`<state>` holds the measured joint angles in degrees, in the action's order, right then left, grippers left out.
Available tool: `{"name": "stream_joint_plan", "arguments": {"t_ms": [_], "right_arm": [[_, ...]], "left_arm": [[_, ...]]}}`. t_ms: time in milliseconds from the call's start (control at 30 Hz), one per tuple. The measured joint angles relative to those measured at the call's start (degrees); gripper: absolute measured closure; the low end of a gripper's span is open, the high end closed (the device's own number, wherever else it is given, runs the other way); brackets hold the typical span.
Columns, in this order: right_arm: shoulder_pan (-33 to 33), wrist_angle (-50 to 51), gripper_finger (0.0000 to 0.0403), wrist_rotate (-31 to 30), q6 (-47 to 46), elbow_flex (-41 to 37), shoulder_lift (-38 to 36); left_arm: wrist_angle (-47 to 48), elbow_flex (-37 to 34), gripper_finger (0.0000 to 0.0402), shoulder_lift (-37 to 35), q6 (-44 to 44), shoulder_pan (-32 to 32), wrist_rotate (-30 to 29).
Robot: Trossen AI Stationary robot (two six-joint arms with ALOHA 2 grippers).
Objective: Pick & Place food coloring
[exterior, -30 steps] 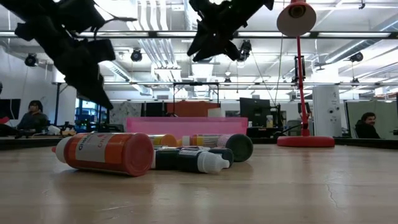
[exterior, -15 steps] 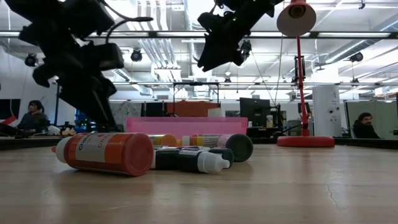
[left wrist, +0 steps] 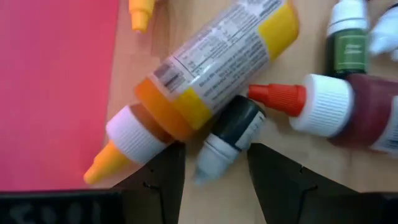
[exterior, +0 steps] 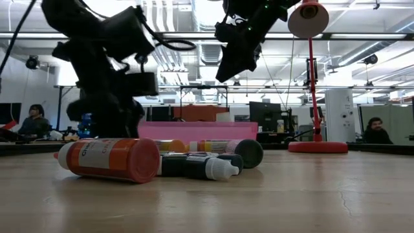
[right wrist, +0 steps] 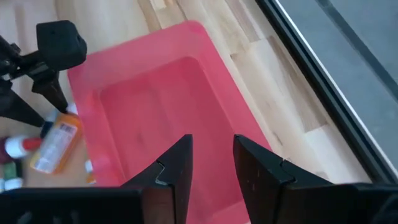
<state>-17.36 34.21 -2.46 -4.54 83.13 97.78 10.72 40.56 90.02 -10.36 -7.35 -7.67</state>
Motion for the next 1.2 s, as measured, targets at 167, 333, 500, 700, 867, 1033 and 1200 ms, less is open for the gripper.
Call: {"name": "stream_joint_plan", "arguments": {"t_ms": [167,333,500,700,867,1033,1200], "right_arm": [[-0.6,0.4,0.0301,-0.1,1.8,0.0,0.0],[-0.7,0.5,0.0309,-0.1,2.3,0.0,0.0],[-0.9,0.6,0.0316,-0.1,3.0,0.0,0.0],[-0.9,0.6,0.0325,-0.1,3.1,0.0,0.0],[-0.9,0.6,0.0331,-0.1,3.1,0.0,0.0],[-0.9,0.3,0.0327,-0.1,3.7,0.0,0.0],[-0.9,-0.3,0.0323,-0.1,4.8,0.0,0.0]], "left_arm": [[2.4,3.1,0.0252,3.2,-1.2,0.0,-0.3],[4.5,4.3,0.0270,3.6,-1.6,0.0,-0.3],[5.0,4.4,0.0320,3.0,-3.2,0.0,0.1],[10.1,6.1,0.0370,1.3,-8.2,-0.1,3.7],[19.8,11.4,0.0365,-2.7,-12.3,-0.7,5.6],[26.0,16.3,0.0356,-8.7,-11.7,-0.4,0.1],[23.3,16.4,0.0354,-13.0,-9.8,2.8,-9.1]]}}
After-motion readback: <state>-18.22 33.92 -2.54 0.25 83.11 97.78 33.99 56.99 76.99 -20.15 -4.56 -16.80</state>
